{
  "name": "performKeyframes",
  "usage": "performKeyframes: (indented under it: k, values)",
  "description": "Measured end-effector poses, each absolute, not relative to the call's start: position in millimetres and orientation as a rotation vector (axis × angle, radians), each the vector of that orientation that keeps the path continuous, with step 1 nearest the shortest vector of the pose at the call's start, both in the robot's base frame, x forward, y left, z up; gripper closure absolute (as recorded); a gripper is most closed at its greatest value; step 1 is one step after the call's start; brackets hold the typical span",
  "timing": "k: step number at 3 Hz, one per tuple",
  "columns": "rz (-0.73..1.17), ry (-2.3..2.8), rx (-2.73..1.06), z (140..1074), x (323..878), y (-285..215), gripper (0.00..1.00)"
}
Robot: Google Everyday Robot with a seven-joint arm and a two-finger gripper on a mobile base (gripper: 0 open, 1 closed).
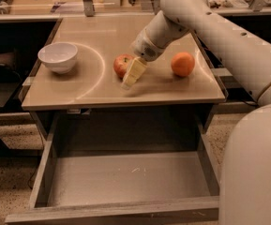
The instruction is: Place apple into top drawer
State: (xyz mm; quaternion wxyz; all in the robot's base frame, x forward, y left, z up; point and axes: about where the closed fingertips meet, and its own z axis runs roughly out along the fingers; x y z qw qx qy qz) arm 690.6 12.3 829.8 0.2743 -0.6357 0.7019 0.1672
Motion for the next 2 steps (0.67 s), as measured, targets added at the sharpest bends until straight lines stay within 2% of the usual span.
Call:
performKeyframes:
  k: [1, 2]
  values:
    - [0.45, 1.887, -1.709, 829.6, 690.5, 12.4, 0.18]
    - [0.451, 1.887, -1.709, 829.6, 690.5, 12.5, 0.41]
